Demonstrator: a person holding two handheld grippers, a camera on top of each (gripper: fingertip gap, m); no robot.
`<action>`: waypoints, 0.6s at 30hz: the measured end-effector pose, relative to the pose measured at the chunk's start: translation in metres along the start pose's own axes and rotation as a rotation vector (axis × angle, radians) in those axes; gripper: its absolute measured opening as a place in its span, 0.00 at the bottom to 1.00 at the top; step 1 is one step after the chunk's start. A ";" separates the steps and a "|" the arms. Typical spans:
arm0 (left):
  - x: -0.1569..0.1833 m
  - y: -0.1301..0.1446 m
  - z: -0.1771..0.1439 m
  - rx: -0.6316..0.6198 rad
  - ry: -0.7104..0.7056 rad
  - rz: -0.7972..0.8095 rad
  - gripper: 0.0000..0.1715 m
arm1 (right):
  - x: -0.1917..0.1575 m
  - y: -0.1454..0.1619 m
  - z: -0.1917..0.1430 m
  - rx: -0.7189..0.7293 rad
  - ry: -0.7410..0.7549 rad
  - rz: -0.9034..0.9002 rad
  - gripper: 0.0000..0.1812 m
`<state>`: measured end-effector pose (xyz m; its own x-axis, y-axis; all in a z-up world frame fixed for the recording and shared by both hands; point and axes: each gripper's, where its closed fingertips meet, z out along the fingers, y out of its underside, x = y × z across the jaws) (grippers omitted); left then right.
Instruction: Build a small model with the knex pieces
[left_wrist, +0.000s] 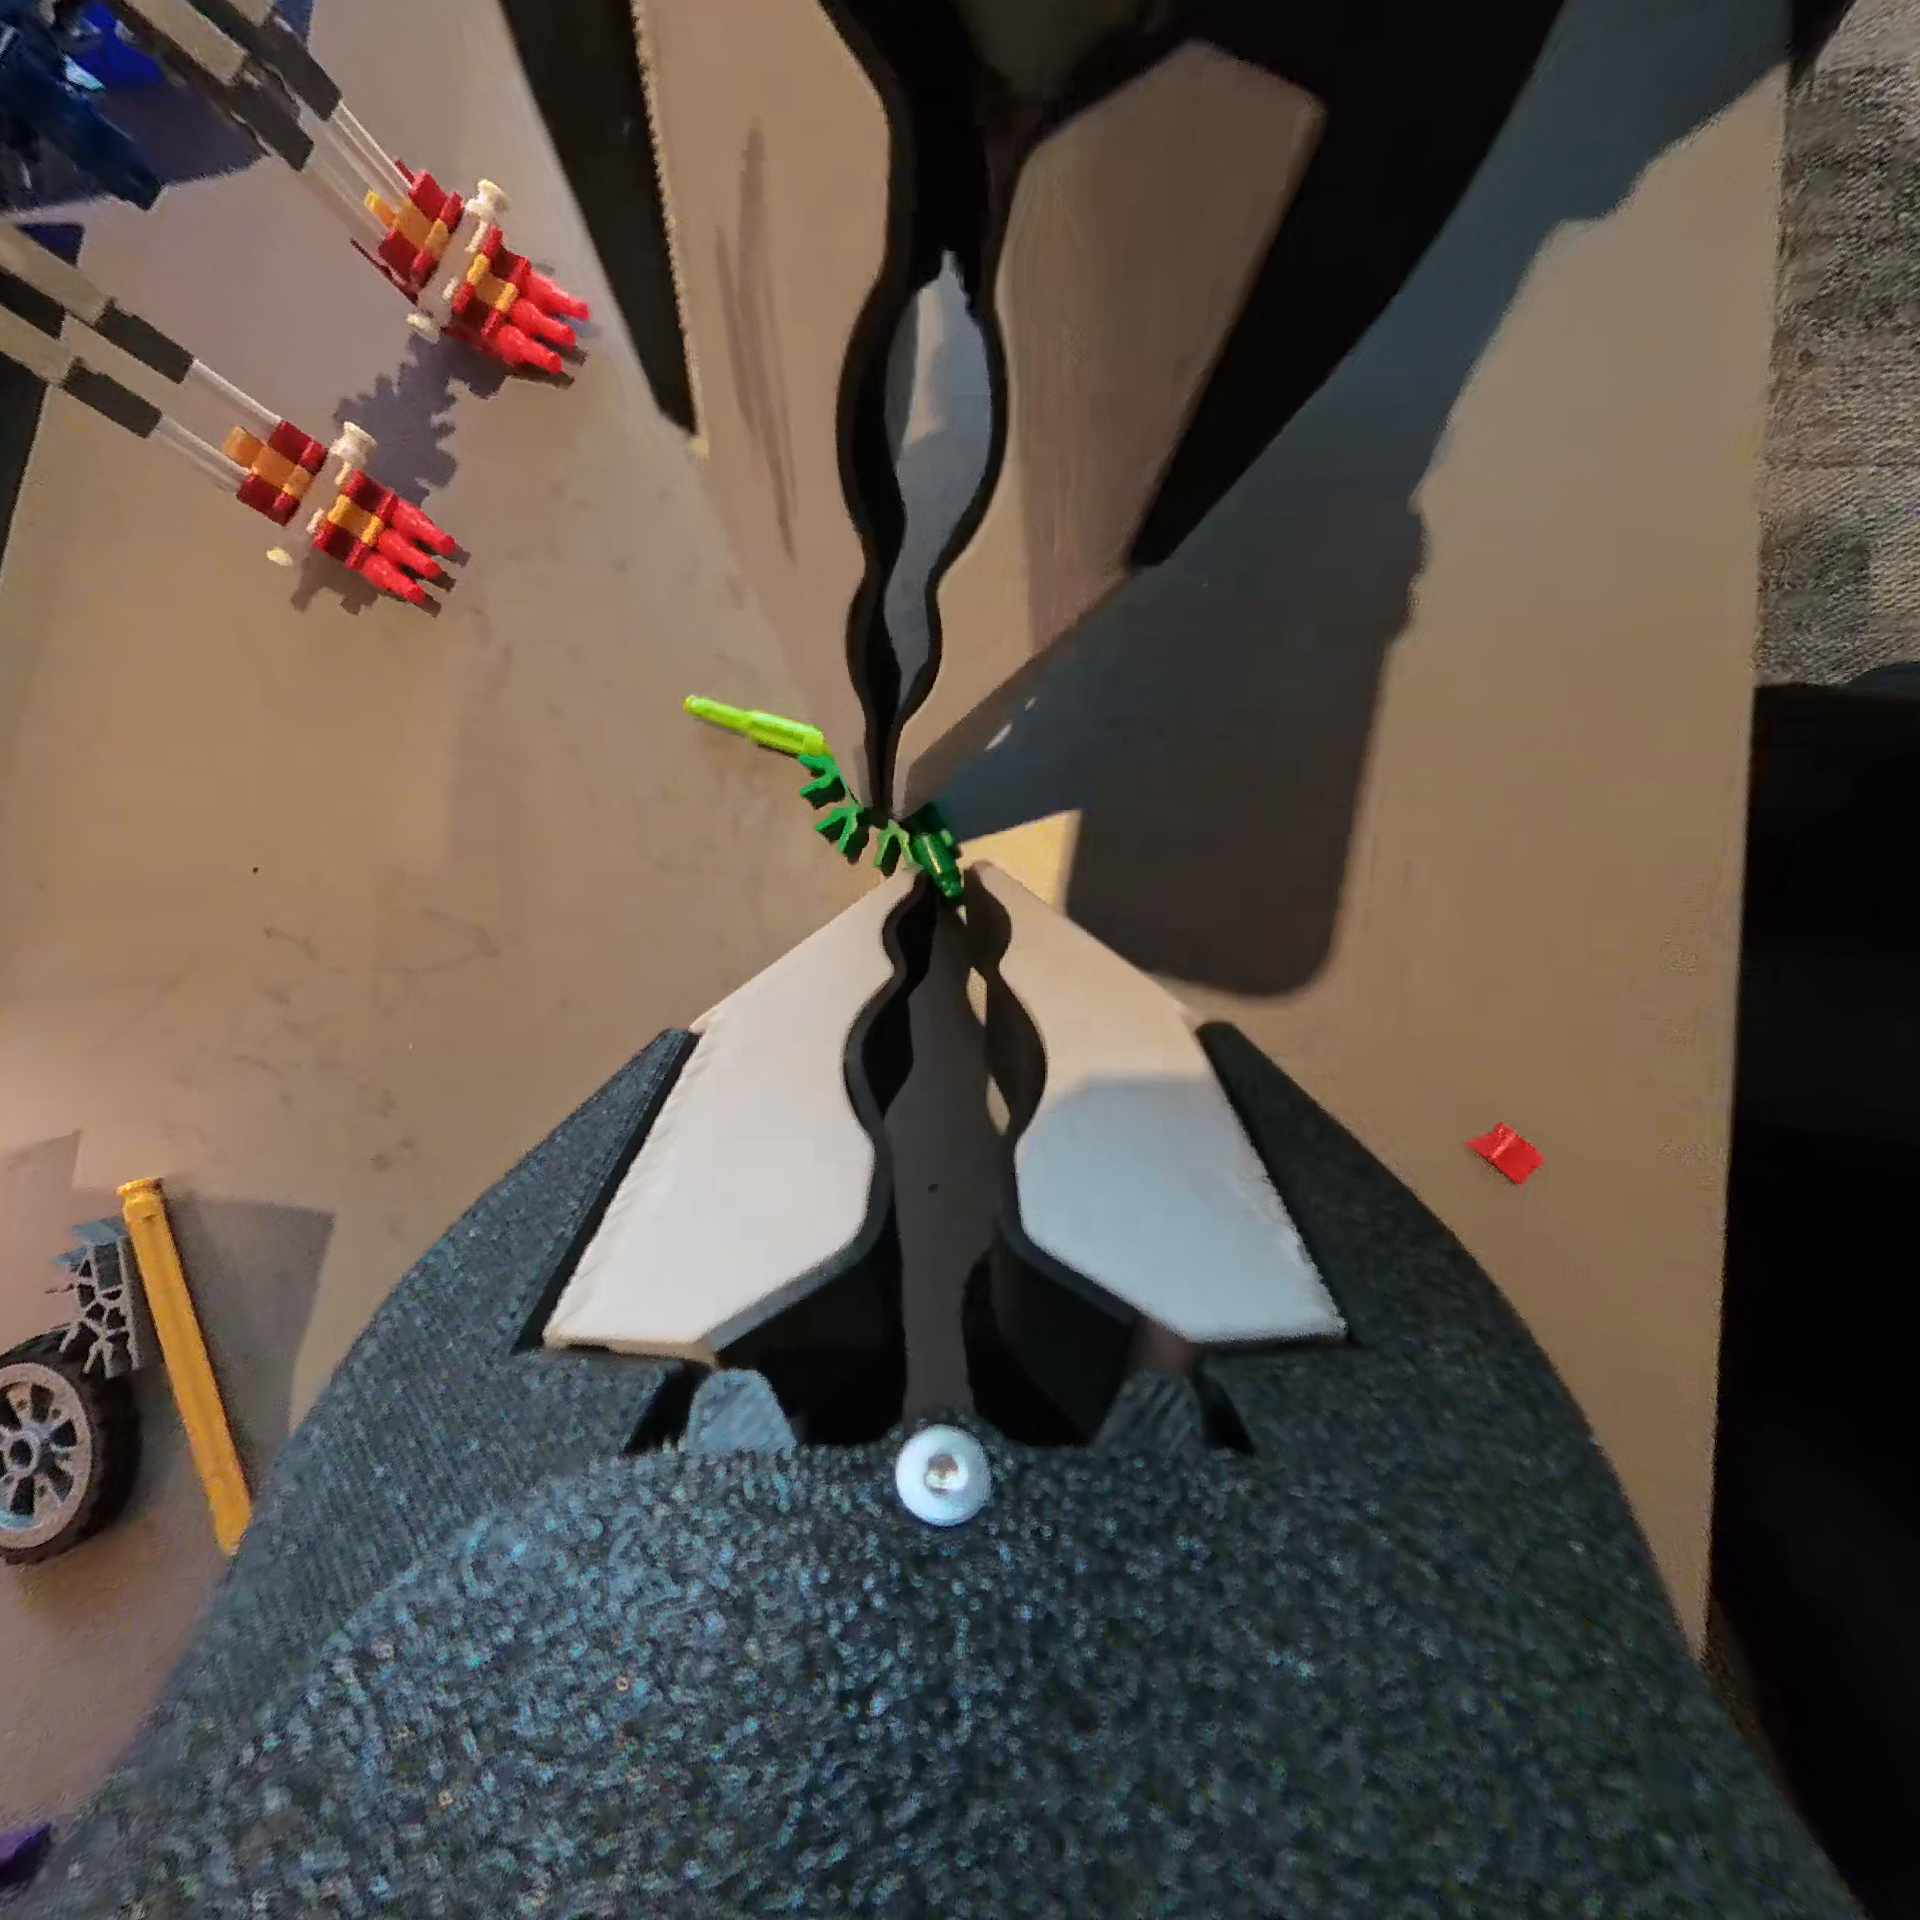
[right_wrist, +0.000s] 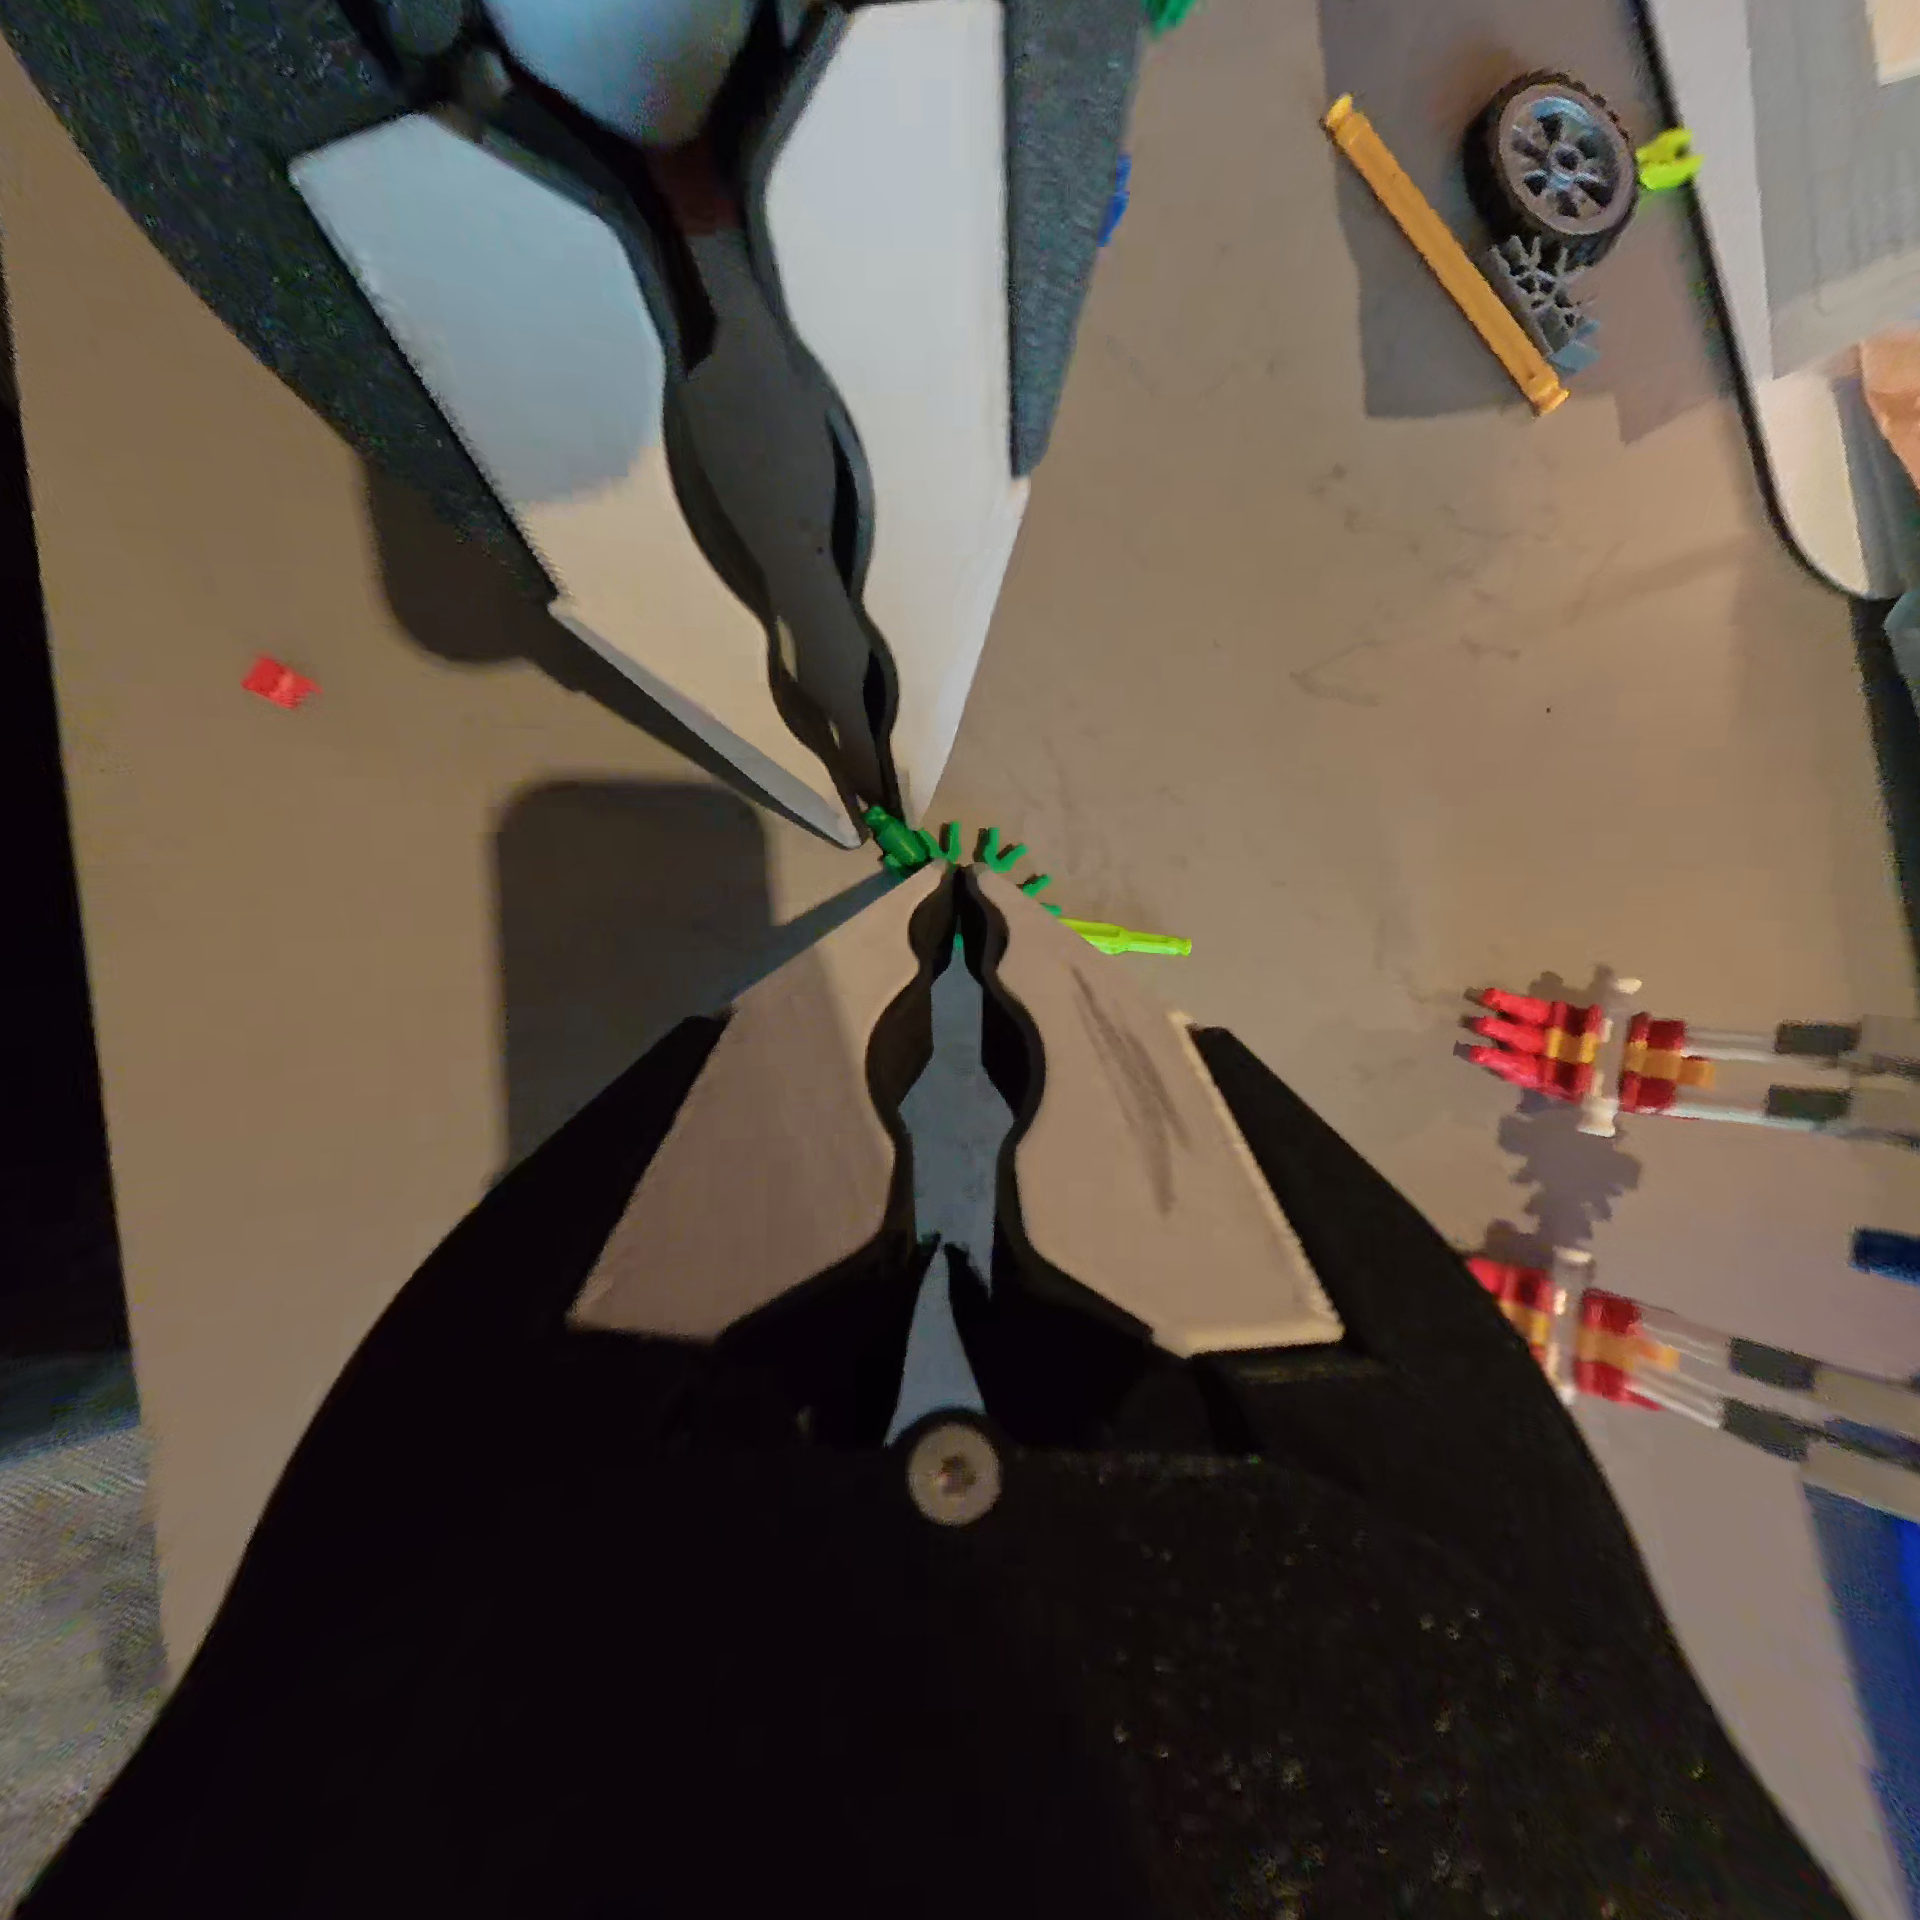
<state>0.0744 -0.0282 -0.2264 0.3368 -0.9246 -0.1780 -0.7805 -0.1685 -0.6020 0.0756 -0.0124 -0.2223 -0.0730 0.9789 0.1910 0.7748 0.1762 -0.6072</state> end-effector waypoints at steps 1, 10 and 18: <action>0.000 0.001 -0.001 0.008 -0.002 0.001 0.03 | 0.001 0.000 -0.002 0.022 0.005 0.028 0.02; -0.008 0.006 -0.012 0.011 -0.035 -0.004 0.08 | 0.009 -0.008 -0.011 0.061 0.049 0.042 0.05; -0.008 0.009 -0.007 0.023 -0.084 -0.017 0.05 | -0.009 -0.004 -0.001 0.005 -0.012 0.036 0.00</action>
<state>0.0607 -0.0250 -0.2253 0.3936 -0.8895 -0.2319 -0.7622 -0.1748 -0.6233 0.0740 -0.0222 -0.2210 -0.0533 0.9857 0.1597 0.7740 0.1418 -0.6171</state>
